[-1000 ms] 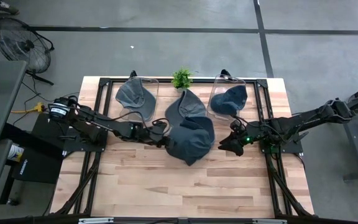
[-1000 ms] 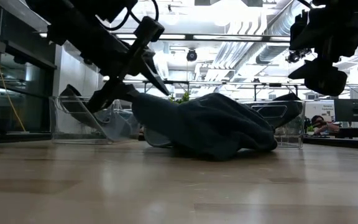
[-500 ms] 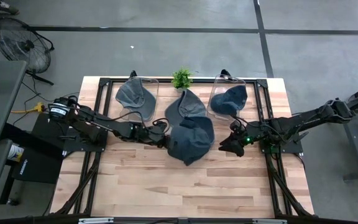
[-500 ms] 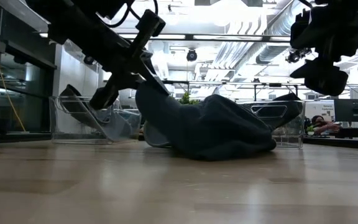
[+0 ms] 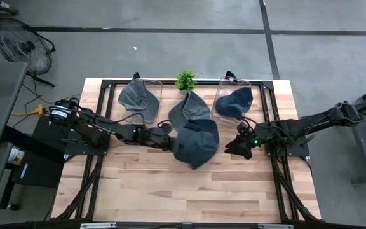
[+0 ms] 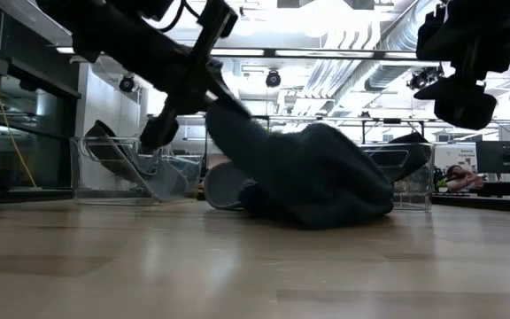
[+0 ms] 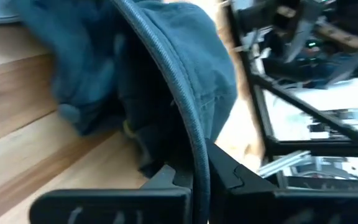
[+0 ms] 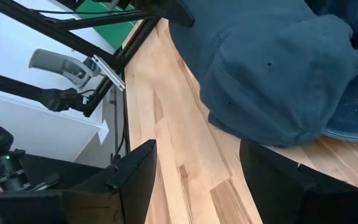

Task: Pick & Place hat
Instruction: Put the bottom blue cap into the right transparent bin

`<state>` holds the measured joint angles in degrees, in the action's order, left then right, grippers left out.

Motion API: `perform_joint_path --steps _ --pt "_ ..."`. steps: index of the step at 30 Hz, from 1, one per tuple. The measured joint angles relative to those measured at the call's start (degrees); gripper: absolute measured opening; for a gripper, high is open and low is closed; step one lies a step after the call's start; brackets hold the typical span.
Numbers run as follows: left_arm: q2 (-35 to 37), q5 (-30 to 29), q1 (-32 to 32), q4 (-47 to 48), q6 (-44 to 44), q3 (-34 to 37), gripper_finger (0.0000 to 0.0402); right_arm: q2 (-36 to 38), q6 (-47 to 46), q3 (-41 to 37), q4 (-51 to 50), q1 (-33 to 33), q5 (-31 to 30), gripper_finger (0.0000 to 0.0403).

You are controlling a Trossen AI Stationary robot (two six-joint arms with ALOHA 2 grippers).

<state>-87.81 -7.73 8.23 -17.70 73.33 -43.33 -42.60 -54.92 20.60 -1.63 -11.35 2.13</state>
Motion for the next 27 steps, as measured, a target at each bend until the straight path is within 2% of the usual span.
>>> perform_joint_path --steps 12,27 --pt "5.05 -0.5 0.0 -3.53 -2.67 0.01 0.0002 2.08 0.4 0.0 -0.39 0.0 0.43 0.0224" --pt "13.28 -6.43 -0.02 -4.2 -8.87 0.04 0.0001 5.99 0.99 0.0 0.16 0.2 -3.88 0.0224"
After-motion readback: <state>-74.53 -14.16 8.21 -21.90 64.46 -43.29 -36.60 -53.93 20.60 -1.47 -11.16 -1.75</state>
